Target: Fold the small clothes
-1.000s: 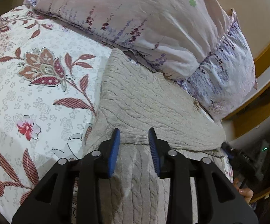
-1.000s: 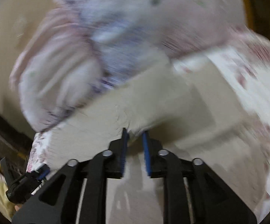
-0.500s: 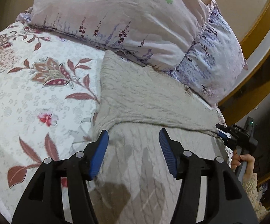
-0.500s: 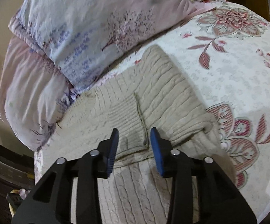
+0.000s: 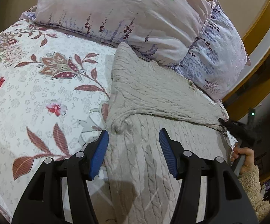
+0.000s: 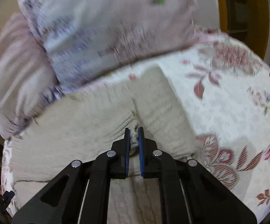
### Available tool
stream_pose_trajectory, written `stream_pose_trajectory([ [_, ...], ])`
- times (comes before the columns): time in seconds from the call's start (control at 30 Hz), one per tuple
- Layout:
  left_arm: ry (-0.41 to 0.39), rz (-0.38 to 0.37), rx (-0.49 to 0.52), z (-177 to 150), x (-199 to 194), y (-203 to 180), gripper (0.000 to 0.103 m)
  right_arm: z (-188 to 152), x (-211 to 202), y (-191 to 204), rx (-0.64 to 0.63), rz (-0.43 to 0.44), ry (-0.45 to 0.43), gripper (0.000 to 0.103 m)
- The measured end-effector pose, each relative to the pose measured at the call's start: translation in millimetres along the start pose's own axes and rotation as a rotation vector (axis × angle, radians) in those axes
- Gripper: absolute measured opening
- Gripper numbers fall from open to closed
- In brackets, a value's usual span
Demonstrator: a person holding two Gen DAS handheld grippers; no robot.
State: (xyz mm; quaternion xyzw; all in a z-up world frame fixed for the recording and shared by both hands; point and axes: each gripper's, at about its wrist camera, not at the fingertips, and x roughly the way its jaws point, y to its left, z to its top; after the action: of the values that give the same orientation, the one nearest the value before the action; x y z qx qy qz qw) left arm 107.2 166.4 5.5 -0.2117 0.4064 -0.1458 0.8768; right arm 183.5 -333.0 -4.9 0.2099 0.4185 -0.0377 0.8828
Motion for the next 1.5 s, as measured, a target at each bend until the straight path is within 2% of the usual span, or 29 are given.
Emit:
stream_pose_trajectory([
  [0.1,0.003,0.003,-0.017,-5,-6,6,0.057,-3,-3,1,-0.041,-0.009,0.001,0.019],
  [0.13,0.007,0.002,-0.026,-7,-7,8,0.057,-4,-9,-1,-0.037,0.005,0.0,0.028],
  [0.17,0.013,-0.001,-0.041,-10,-10,12,0.057,-6,-13,-4,-0.032,0.024,0.0,0.041],
  [0.23,0.021,-0.013,-0.066,-14,-13,19,0.057,-10,-27,-12,-0.017,0.077,-0.009,0.052],
  [0.3,0.015,-0.034,-0.087,-19,-19,24,0.057,-16,-45,-24,-0.008,0.116,-0.02,0.056],
  [0.6,0.029,-0.151,-0.131,-47,-37,24,0.057,-57,-87,-104,0.115,0.18,0.051,0.056],
  [0.77,0.038,-0.216,-0.134,-66,-48,15,0.056,-87,-95,-126,0.149,0.24,0.119,0.056],
  [0.83,0.048,-0.255,-0.136,-75,-52,11,0.056,-98,-99,-129,0.155,0.293,0.137,0.053],
  [0.87,0.051,-0.267,-0.137,-77,-54,10,0.056,-104,-101,-129,0.151,0.321,0.146,0.046],
  [0.9,0.056,-0.285,-0.139,-82,-56,8,0.055,-108,-103,-129,0.15,0.349,0.162,0.043],
  [1.13,0.099,-0.371,-0.178,-107,-61,7,0.052,-144,-112,-124,0.144,0.511,0.259,0.029],
  [1.27,0.122,-0.385,-0.173,-116,-64,7,0.047,-161,-124,-119,0.09,0.541,0.29,0.027],
  [1.3,0.137,-0.397,-0.167,-118,-63,6,0.043,-163,-127,-117,0.072,0.545,0.295,0.027],
  [1.43,0.169,-0.398,-0.1,-124,-62,-4,0.041,-174,-136,-108,-0.002,0.545,0.316,0.027],
  [1.5,0.189,-0.394,-0.065,-125,-62,-8,0.041,-177,-137,-106,-0.018,0.538,0.323,0.022],
])
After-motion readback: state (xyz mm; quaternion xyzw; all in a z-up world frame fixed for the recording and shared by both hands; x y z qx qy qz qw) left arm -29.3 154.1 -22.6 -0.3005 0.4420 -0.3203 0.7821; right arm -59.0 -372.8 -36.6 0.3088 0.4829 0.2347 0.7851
